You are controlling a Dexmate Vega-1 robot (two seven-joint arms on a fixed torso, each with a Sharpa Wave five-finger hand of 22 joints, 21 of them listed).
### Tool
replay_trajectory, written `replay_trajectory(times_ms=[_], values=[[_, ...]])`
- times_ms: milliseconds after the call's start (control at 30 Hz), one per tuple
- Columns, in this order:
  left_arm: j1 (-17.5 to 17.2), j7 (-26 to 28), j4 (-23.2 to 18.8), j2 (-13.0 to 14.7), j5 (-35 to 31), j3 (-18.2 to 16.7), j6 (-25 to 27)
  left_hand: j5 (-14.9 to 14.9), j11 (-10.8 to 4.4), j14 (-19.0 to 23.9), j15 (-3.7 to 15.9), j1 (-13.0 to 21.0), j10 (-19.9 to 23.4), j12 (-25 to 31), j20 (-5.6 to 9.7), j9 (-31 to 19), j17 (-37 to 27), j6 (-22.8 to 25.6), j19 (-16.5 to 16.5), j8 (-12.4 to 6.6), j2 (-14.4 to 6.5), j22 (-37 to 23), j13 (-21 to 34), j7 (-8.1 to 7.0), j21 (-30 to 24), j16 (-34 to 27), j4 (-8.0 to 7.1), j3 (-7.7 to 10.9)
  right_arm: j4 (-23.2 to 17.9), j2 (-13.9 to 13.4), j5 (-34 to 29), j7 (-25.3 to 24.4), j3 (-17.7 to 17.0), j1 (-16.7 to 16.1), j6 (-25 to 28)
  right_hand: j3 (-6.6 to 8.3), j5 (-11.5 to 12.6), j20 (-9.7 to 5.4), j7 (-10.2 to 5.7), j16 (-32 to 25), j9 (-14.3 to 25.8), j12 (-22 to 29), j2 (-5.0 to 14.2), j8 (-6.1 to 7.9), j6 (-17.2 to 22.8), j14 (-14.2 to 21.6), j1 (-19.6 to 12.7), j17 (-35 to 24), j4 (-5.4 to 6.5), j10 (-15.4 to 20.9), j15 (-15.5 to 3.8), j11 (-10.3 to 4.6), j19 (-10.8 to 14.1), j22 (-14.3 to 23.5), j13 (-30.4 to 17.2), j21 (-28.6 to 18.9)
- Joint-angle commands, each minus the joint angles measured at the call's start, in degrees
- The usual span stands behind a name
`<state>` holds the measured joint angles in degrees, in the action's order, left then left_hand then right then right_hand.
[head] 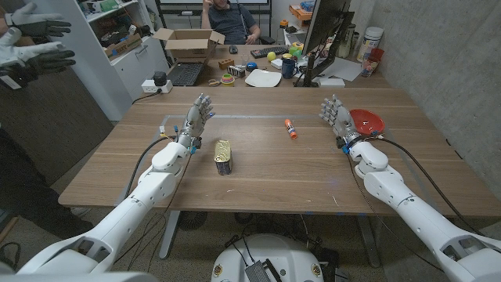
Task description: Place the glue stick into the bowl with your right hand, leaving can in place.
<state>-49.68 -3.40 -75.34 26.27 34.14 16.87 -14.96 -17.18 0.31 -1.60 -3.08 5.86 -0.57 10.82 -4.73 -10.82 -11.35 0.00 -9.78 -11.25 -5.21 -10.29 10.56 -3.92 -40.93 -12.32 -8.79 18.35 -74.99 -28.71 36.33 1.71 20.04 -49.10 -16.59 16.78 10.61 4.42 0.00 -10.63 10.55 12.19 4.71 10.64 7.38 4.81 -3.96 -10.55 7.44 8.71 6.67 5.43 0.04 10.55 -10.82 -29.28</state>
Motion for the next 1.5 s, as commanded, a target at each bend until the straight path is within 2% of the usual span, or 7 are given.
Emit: replay_trajectory(times_ms=[33,300,600,933,1300,1500], values=[[-2.50,-8.10,-0.46,-10.63,-12.12,-13.24,5.29,-0.25,0.43,-0.07,-0.60,0.64,-0.05,0.19,-0.11,-0.07,-0.27,-0.11,-1.20,-0.32,-0.08,-0.28,0.30,-0.31,-0.36,-0.33,-0.02,0.34,-0.72,2.76,-4.07,1.81,-3.22,-0.90,1.64,0.38,0.24,0.44,-0.07,-0.24,0.23,0.31,0.37,0.37,0.48,0.06,0.12,-0.07,-0.03,0.43,0.39,-0.07,0.05,0.25,-0.08,-0.34],[-2.52,-12.01,-0.45,-15.73,-17.78,-19.21,6.68,-0.26,0.39,-0.05,-0.62,0.63,-0.04,0.20,-0.13,-0.07,-0.27,-0.14,-1.17,-0.31,-0.09,-0.29,0.30,-0.29,-0.31,-0.33,-0.02,0.29,-2.10,3.40,-10.88,0.76,-3.81,-0.48,1.86,0.42,0.25,0.51,0.01,-0.19,0.22,0.19,0.22,0.28,0.16,0.02,-0.17,0.00,-0.33,0.14,0.47,0.10,0.02,0.24,-0.08,-0.20],[-1.99,-14.95,-0.16,-19.08,-21.34,-22.76,7.45,-0.27,0.41,-0.10,-0.65,0.61,-0.07,0.19,-0.15,-0.07,-0.26,-0.13,-1.16,-0.31,-0.10,-0.29,0.30,-0.35,-0.24,-0.30,-0.01,0.24,-5.34,3.16,-18.34,0.03,-4.23,-0.66,3.03,0.62,0.27,0.40,0.18,-0.16,0.21,0.11,-0.09,0.12,-0.53,0.09,-1.04,0.11,-1.11,-0.09,0.52,0.13,0.38,0.19,-0.07,-0.14],[-1.30,-16.67,0.48,-21.09,-23.64,-24.61,7.33,-0.29,0.57,-0.14,-0.65,0.60,-0.12,0.18,-0.18,-0.07,-0.26,-0.16,-1.16,-0.30,-0.10,-0.29,0.30,-0.35,-0.13,-0.27,0.01,0.17,-8.47,2.82,-26.70,-0.93,-4.74,-1.00,4.59,0.80,0.20,1.98,0.29,-0.17,0.21,0.04,-0.96,0.14,-1.13,0.34,-2.58,0.21,-2.57,-0.34,0.84,0.11,1.10,0.12,-0.07,-0.07],[-0.78,-17.34,1.02,-21.97,-25.04,-25.76,7.29,-0.31,0.49,-0.10,-0.62,0.58,-0.15,0.18,-0.20,-0.07,-0.26,-0.13,-1.13,-0.31,-0.09,-0.30,0.30,-0.37,-0.02,-0.27,0.03,0.08,-12.01,3.08,-37.23,-2.71,-5.05,-1.57,5.04,0.59,0.11,1.72,0.40,-0.26,0.20,0.08,-2.32,0.18,-1.63,0.77,-3.70,0.24,-3.84,-0.31,0.90,0.02,1.76,0.07,-0.08,0.00],[-0.53,-17.84,1.42,-22.12,-25.52,-25.96,7.02,-0.32,0.32,-0.14,-0.62,0.57,-0.17,0.18,-0.21,-0.07,-0.26,-0.15,-1.12,-0.30,-0.09,-0.30,0.30,-0.38,0.05,-0.24,0.03,0.03,-15.13,3.21,-45.18,-4.64,-5.03,-1.91,5.66,0.50,0.10,1.27,0.28,-0.26,0.20,0.12,-2.98,0.24,-1.77,0.91,-4.32,0.25,-4.52,-0.26,0.76,-0.08,2.25,0.05,-0.08,0.00]])
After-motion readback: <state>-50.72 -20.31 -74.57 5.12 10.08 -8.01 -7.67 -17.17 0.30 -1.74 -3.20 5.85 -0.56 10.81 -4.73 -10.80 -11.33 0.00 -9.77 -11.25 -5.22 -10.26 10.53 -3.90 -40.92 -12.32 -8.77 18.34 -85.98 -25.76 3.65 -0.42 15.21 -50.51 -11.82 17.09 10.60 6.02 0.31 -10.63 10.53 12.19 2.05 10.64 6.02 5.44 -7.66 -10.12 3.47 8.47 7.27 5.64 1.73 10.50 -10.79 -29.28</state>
